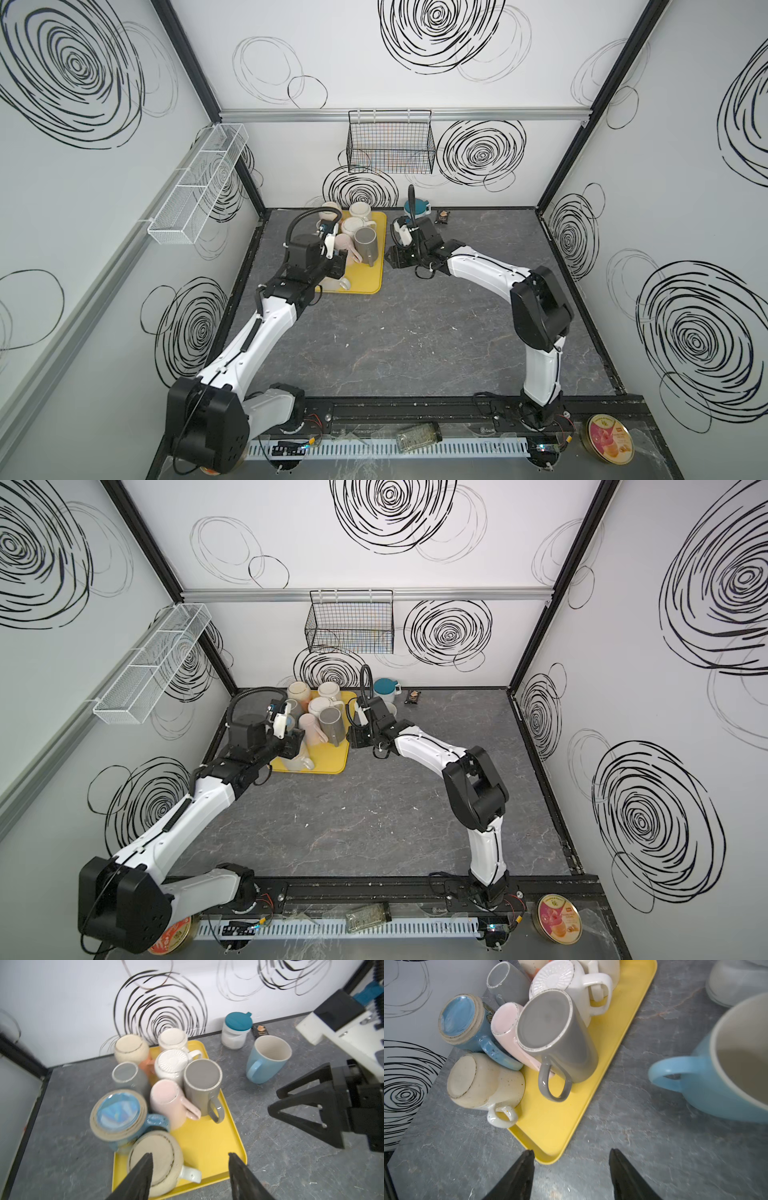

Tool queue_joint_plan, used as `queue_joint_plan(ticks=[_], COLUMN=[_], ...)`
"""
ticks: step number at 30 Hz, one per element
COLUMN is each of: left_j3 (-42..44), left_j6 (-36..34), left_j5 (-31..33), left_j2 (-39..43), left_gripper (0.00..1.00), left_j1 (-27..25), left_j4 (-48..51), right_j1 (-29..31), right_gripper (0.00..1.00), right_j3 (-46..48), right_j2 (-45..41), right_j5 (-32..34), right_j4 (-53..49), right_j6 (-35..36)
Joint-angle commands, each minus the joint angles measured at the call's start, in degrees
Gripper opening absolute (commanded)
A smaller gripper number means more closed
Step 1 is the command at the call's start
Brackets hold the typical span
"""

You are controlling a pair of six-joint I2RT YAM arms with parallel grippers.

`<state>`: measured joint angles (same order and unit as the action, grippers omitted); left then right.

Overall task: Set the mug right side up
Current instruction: 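Release the upright light blue mug on the table with the left gripper, then move the right gripper over the grey mug while the left gripper returns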

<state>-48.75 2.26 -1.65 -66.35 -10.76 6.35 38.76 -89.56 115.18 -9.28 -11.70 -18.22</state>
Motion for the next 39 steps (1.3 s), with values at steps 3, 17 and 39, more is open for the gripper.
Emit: queue_joint_plan(ticks=[3,17,39], left_j3=[7.59,14.76,19.98], left_j6=[13.18,15.84,17.23], left_j5=[1.8,0.97,0.38], left_j2=[5.64,11.47,15.72], left_gripper=[0.61,0.62,0.63], left_j1=[2.24,2.24,2.24], left_j4=[-3.8,-0.93,0.51], right_j1=[0.78,3.75,7.38], right_gripper=[0.63,0.69,0.85], right_j3=[-11.65,-28.39,-31.2], right_j2=[8.04,21.21,21.13], right_j5=[1.21,6.48,11.06], right_j4=[-6.66,-12.85,-12.27], right_j6=[1.31,3.8,-1.1])
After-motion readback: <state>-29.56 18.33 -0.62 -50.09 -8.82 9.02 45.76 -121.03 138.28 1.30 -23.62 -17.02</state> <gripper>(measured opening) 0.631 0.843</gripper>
